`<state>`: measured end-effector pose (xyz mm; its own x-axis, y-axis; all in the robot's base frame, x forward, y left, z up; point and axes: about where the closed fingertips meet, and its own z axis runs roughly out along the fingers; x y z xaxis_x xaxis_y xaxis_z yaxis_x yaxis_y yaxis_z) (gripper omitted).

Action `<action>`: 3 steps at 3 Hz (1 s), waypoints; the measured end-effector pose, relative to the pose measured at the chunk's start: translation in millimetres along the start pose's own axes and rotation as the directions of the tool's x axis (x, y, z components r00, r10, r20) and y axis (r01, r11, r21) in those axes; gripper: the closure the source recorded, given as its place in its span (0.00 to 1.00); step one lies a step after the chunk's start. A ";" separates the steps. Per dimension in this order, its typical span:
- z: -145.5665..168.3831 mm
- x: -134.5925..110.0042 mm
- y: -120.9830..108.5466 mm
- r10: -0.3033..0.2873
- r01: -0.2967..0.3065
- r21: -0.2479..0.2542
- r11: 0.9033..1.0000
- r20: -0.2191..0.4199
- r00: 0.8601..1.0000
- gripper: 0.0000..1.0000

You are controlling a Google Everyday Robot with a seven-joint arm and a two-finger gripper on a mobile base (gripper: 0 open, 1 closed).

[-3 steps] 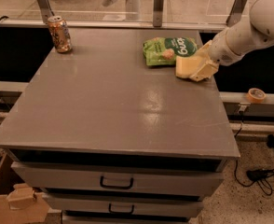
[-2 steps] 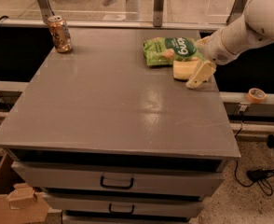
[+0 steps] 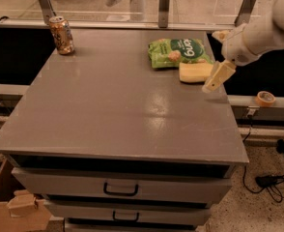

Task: Move sponge near green rice chip bag

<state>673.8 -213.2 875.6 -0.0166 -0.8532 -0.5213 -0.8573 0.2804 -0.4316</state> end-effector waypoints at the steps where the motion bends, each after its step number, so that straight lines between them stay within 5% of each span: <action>1: -111.4 -36.3 17.2 -0.141 0.131 0.149 0.980 0.056 0.988 0.00; 2: -216.5 -80.0 42.4 -0.275 0.263 0.277 0.924 0.004 0.961 0.00; 3: -258.1 -103.7 51.1 -0.321 0.318 0.326 0.890 -0.046 0.946 0.00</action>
Offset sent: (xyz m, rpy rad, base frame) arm -0.2715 -0.0069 0.3376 -0.2915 -0.6311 0.1058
